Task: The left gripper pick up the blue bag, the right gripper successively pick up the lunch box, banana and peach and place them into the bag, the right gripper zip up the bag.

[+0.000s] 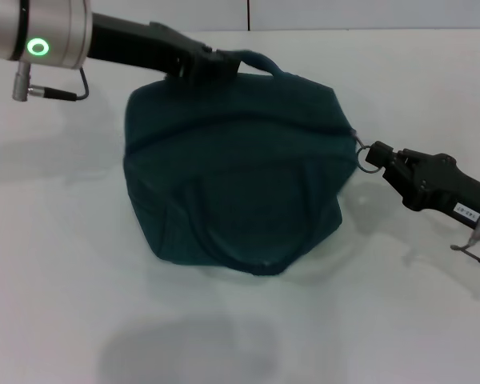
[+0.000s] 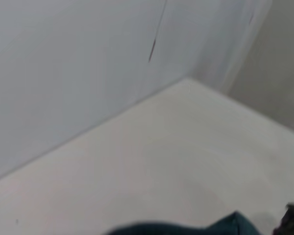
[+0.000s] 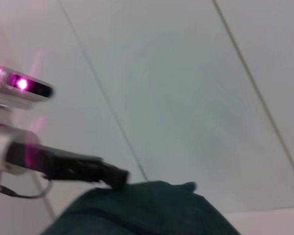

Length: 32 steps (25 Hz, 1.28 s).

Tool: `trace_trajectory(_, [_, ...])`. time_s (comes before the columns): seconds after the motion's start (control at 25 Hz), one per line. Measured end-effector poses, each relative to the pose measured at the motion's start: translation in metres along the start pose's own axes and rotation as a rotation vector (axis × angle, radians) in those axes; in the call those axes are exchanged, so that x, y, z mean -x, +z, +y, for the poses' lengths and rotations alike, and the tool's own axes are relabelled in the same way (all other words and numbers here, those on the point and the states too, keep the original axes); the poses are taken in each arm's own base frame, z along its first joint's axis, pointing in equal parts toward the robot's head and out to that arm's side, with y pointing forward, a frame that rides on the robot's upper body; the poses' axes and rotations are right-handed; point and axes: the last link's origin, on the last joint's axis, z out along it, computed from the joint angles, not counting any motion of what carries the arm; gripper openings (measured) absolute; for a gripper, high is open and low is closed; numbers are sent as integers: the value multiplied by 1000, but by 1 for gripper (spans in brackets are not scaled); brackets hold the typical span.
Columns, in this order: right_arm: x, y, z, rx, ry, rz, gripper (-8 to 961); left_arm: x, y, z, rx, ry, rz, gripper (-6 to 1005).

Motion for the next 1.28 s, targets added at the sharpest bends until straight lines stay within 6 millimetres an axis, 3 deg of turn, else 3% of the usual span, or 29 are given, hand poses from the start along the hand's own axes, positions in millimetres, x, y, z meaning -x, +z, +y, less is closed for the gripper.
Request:
trace_trajectory(0.16, [-3,4,-9,-54,3,35,36,1,-5,0,20,-9,57,50])
trace_trajectory(0.56, [1,1,-8,-46,5,8,38,8,-18,-6,29,-53,173,56])
trace_trajectory(0.84, [17,-19,-6,-45,-36,-134,40,18,-23,-9,77,-58,249,155])
trace_trajectory(0.96, [22,-30,-7,-65,-67,-186,78,24,-25,-9,87,-61,253,372])
trace_trajectory(1.04, [25,-35,-10,-84,-73,-210,104,28,-28,-9,86,-46,280,410])
trace_trajectory(1.28, [40,-55,-17,-116,-103,-286,378,42,-51,-12,54,-32,439,524])
